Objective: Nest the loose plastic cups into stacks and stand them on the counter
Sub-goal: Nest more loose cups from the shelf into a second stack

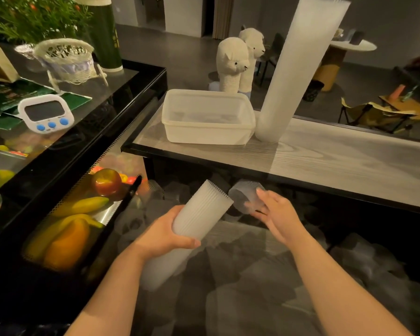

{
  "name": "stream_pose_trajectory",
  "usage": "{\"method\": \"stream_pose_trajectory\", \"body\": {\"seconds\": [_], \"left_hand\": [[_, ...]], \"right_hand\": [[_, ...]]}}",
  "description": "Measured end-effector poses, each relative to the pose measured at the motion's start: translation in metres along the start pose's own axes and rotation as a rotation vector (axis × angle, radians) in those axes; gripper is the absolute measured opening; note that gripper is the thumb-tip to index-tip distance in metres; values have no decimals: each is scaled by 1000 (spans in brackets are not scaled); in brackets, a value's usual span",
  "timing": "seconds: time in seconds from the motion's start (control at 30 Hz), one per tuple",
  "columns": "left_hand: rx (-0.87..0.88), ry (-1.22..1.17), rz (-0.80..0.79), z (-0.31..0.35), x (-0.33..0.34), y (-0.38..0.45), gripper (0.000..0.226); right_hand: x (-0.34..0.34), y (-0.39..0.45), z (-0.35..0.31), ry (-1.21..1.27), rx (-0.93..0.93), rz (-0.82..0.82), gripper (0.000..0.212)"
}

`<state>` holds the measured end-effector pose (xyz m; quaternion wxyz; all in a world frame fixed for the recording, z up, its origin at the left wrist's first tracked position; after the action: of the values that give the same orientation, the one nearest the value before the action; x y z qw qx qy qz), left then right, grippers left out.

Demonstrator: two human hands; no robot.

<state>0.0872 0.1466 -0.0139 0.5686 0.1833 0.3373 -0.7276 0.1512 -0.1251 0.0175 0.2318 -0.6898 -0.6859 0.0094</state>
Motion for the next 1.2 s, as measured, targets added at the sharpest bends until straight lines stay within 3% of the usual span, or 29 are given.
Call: {"method": "stream_pose_trajectory", "body": {"seconds": [0.27,0.5,0.67,0.73,0.83,0.97,1.07,1.13,1.2], "left_hand": [[19,112,-116,8,11,-24,88],[8,148,-140,11,14,-44,86],[-2,122,-79,10,6,-54,84],[-11,117,-56,8,1,-56,84],[-21,113,-16,4,-5,-59,85],[-41,94,42,-3,-14,-58,81],[-58,69,66,-11,-16,-55,80],[-66,63,88,-14,-18,-53,77],[-71,58,102,-16,-22,-50,76]], "right_hand": [[6,-31,-8,128,-21,-136,32],[28,-49,-7,-230,-98,-199,41],[52,-61,-4,-459,-171,-252,23],[64,-64,-2,-536,-187,-295,27],[81,-64,3,-558,-194,-372,41],[99,-60,15,-700,-166,-418,36],[109,-50,16,-577,-129,-478,48],[104,-29,17,-403,-80,-365,50],[88,-1,25,-441,-76,-121,37]]}}
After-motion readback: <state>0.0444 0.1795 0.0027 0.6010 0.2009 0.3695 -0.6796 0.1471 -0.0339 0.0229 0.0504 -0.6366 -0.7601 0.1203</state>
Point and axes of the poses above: each hand's wrist, its own y-axis towards the middle knuckle, its own x-axis out of the palm, z = x × y, the point moved 6 cm from there along y, towards the middle knuckle, and after that the axes turned 14 degrees about y, right-handed, at the moved point
